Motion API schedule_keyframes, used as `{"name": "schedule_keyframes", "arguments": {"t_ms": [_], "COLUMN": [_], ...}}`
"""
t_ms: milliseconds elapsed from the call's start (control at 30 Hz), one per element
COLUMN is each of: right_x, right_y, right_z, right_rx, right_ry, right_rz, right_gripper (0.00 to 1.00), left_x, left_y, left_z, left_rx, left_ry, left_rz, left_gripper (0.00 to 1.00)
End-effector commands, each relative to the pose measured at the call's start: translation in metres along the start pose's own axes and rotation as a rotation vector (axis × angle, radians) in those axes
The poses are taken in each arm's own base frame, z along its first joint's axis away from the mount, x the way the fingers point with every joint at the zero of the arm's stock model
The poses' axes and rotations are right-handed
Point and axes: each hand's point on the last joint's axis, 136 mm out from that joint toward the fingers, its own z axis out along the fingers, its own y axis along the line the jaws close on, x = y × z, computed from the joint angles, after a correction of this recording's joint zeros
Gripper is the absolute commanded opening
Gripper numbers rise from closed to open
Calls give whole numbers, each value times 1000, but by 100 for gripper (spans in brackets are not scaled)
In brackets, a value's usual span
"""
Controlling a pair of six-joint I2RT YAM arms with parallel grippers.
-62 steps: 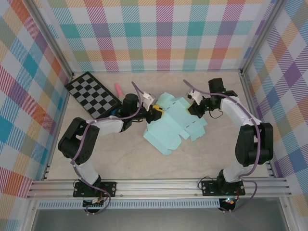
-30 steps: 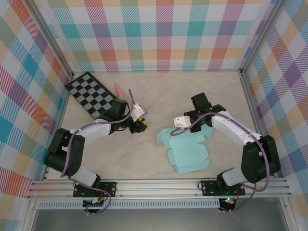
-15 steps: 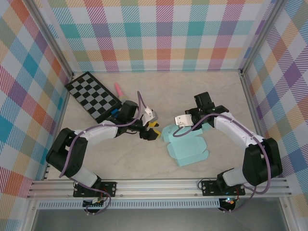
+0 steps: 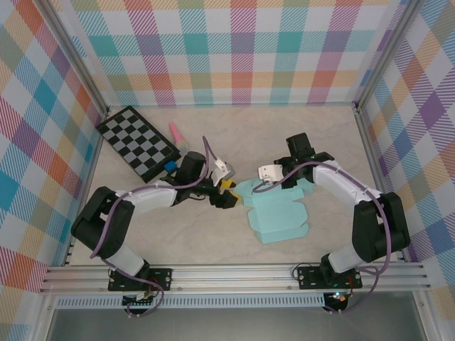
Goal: Fold the paper box
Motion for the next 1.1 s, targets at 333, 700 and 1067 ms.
{"name": "schedule_keyframes", "arguments": {"t_ms": [333,700,1067], "right_x": [-6,-21,-52], "right_y": [-7,-15,-71], "right_z": [1,-17,-113], "right_rx": [105,193,463], "right_ry": [-34,-93,-240], "right_rz": [-28,43,506], "right_gripper": [13,36,100], "left_x": [9,6,-25], "left_y": [26,53,76], "left_z": [26,31,0], "left_rx": [-153,-263,-480], "left_ry": [-82,-107,-197], "left_rz": [-64,-123,-145], "left_gripper": [47,0,0]}}
